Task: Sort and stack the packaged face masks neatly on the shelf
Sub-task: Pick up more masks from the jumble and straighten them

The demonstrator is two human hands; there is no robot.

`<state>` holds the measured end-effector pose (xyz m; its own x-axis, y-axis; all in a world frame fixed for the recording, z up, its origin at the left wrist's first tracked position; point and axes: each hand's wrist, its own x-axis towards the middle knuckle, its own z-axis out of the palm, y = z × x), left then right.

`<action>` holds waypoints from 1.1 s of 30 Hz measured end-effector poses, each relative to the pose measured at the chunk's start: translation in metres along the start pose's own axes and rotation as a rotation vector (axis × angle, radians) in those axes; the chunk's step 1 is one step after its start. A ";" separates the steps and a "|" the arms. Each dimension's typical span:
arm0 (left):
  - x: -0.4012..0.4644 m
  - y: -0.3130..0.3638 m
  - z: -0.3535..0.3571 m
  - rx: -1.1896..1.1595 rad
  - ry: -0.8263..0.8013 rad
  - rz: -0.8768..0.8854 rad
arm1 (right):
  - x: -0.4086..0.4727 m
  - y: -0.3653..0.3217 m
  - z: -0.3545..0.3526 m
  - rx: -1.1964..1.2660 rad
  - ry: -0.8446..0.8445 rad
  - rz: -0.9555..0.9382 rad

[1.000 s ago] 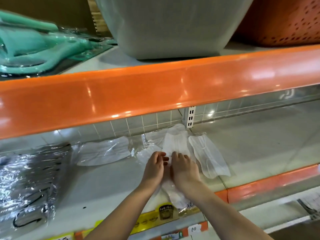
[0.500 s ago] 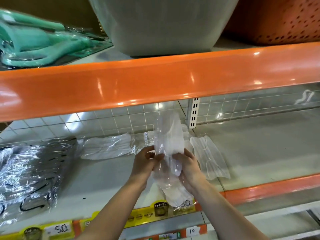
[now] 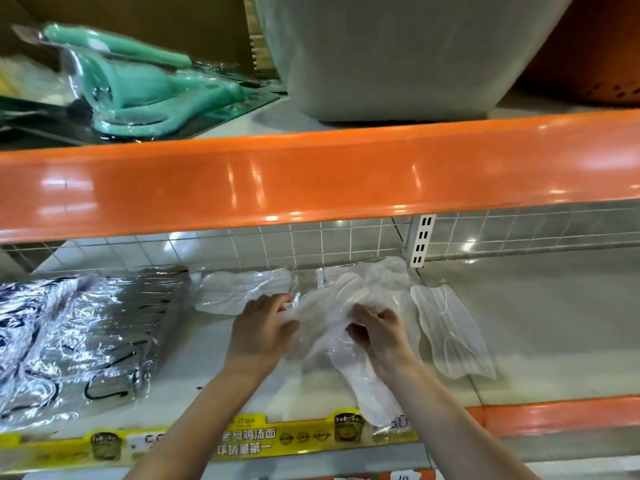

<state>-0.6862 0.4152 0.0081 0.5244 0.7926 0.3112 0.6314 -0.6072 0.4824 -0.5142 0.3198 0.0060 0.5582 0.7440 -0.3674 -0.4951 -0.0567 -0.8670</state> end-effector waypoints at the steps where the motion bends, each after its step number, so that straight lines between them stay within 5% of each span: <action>1: -0.003 -0.003 0.004 0.162 0.070 0.106 | 0.000 0.002 0.006 0.041 -0.007 0.007; 7: -0.020 -0.010 0.010 0.496 0.102 0.395 | -0.003 0.009 0.037 0.170 -0.043 0.036; 12: -0.020 -0.028 0.006 0.324 0.206 0.403 | 0.006 0.019 0.056 0.123 -0.065 0.069; 18: -0.004 -0.064 -0.017 0.267 0.180 0.294 | 0.014 0.033 0.068 -0.785 0.075 -0.307; 23: 0.009 -0.086 -0.029 0.262 0.238 0.273 | 0.011 0.040 0.080 -1.396 -0.125 -0.716; 28: 0.021 -0.100 -0.030 0.228 0.149 0.221 | 0.021 0.056 0.098 -1.510 -0.097 -1.006; 33: 0.030 -0.117 -0.023 0.130 0.018 0.085 | 0.033 0.058 0.107 -1.584 -0.082 -0.975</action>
<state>-0.7571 0.5116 -0.0206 0.5694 0.7383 0.3617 0.6544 -0.6733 0.3442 -0.5957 0.4124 -0.0208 0.1742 0.9151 0.3637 0.9707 -0.0976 -0.2196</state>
